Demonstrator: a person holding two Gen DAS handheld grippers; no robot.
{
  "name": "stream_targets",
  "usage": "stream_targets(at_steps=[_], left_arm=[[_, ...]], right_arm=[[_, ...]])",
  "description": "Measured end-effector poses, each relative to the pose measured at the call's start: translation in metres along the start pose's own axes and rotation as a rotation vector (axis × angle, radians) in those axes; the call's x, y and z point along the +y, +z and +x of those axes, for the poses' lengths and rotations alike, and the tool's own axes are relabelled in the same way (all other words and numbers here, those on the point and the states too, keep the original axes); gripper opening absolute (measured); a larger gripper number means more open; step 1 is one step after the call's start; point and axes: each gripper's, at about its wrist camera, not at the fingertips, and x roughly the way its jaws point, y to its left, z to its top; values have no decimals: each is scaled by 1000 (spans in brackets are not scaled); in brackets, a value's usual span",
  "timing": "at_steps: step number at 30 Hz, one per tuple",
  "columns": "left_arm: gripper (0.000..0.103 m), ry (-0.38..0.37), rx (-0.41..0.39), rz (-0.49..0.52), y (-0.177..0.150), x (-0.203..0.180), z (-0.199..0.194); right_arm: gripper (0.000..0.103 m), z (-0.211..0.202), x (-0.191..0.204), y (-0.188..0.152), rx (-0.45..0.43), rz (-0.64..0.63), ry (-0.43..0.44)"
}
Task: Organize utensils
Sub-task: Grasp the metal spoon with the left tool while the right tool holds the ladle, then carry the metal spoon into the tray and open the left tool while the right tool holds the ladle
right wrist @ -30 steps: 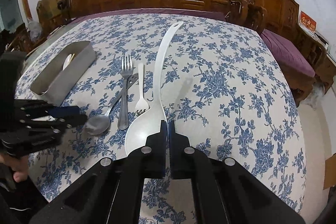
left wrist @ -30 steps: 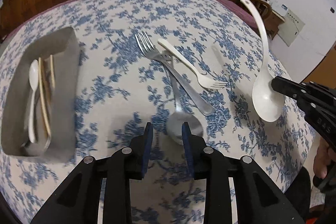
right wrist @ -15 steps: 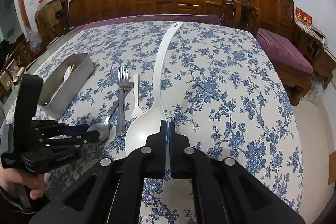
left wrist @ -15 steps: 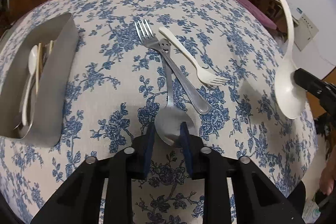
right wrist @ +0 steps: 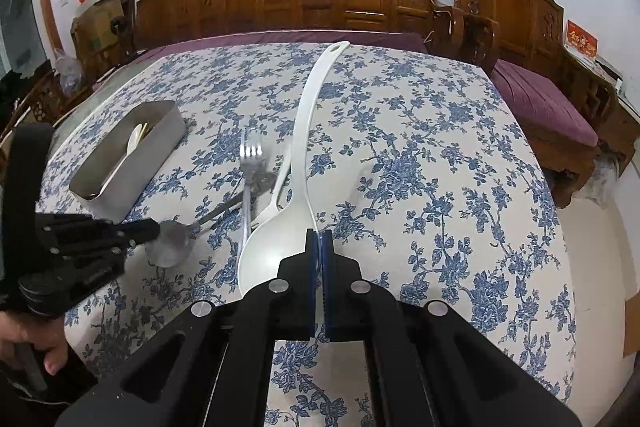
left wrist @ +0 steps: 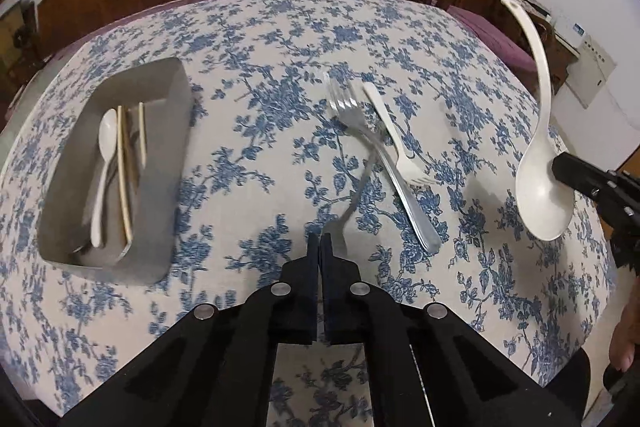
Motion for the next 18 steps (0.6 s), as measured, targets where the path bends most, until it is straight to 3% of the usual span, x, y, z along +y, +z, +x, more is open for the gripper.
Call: stream_targets(at_steps=[18], left_arm=[[0,116,-164,29,27,27,-54]], right_arm=[[3,-1,15,-2,2,-35,12]])
